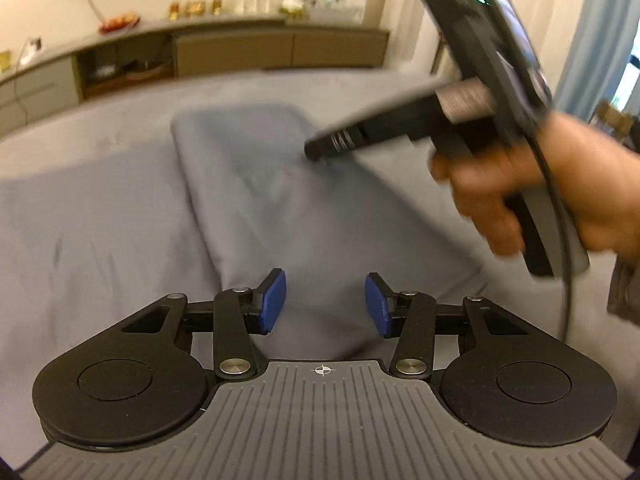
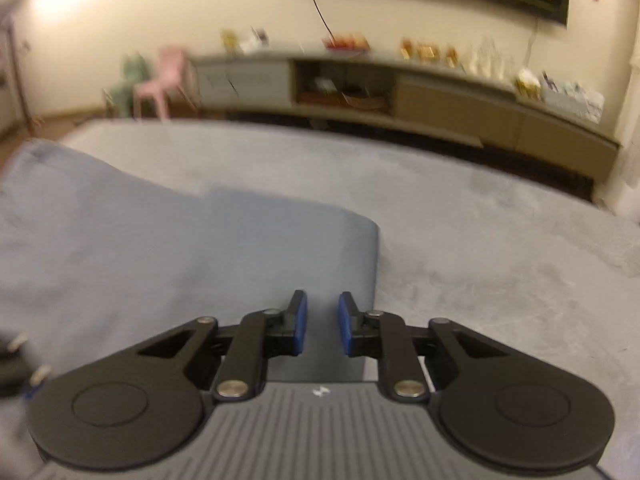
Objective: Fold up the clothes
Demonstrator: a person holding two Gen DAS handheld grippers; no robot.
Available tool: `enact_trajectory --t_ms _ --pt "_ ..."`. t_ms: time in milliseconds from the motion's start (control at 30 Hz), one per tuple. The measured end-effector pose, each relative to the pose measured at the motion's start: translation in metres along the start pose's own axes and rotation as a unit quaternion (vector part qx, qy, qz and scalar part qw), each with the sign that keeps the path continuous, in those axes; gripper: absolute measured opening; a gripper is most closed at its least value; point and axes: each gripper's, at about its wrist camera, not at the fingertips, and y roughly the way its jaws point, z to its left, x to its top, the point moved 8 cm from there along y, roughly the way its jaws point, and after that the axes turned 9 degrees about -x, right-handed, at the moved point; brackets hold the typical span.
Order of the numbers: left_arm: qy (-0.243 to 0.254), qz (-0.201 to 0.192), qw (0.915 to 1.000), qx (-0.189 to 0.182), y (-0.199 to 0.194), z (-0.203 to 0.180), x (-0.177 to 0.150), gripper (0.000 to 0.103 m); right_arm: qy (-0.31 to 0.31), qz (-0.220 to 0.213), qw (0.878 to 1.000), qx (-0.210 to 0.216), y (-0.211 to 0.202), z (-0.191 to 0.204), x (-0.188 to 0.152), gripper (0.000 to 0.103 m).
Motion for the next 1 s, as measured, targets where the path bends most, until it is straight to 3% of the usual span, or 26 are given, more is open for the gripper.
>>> enact_trajectory --t_ms 133,300,433,567,600,700,767,833,933,1000 --pt "-0.024 -0.012 0.9995 -0.016 -0.001 0.006 0.000 0.039 0.008 0.016 1.000 0.021 0.000 -0.001 -0.009 0.016" --pt "-0.075 -0.026 0.9960 -0.042 -0.003 0.016 0.001 0.039 0.003 0.055 0.997 0.045 -0.051 -0.005 -0.045 0.018" --pt "-0.114 -0.037 0.9916 -0.049 -0.021 0.025 0.000 0.038 -0.033 0.062 0.997 0.019 -0.084 0.007 -0.079 0.023" --pt "-0.152 -0.082 0.9847 -0.025 -0.083 0.047 -0.007 0.042 -0.044 0.060 0.997 -0.017 -0.099 0.013 -0.094 0.023" --pt "-0.160 -0.095 0.9825 -0.014 -0.103 0.056 -0.010 0.046 -0.057 0.064 0.996 -0.034 -0.096 0.013 -0.099 0.031" --pt "-0.201 -0.140 0.9686 0.043 -0.174 0.105 -0.035 0.051 -0.057 0.041 0.994 -0.081 -0.103 0.017 -0.090 0.033" --pt "-0.251 -0.179 0.9466 0.095 -0.233 0.150 -0.067 0.054 -0.056 0.009 0.992 -0.113 -0.116 0.026 -0.079 0.033" --pt "-0.315 -0.216 0.9136 0.141 -0.291 0.196 -0.111 0.056 -0.069 -0.034 0.988 -0.137 -0.131 0.047 -0.071 0.034" --pt "-0.423 -0.265 0.8467 0.184 -0.365 0.260 -0.181 0.061 -0.097 -0.089 0.983 -0.131 -0.151 0.103 -0.065 0.041" --pt "-0.488 -0.295 0.8004 0.183 -0.396 0.292 -0.218 0.068 -0.134 -0.115 0.980 -0.092 -0.161 0.162 -0.062 0.046"
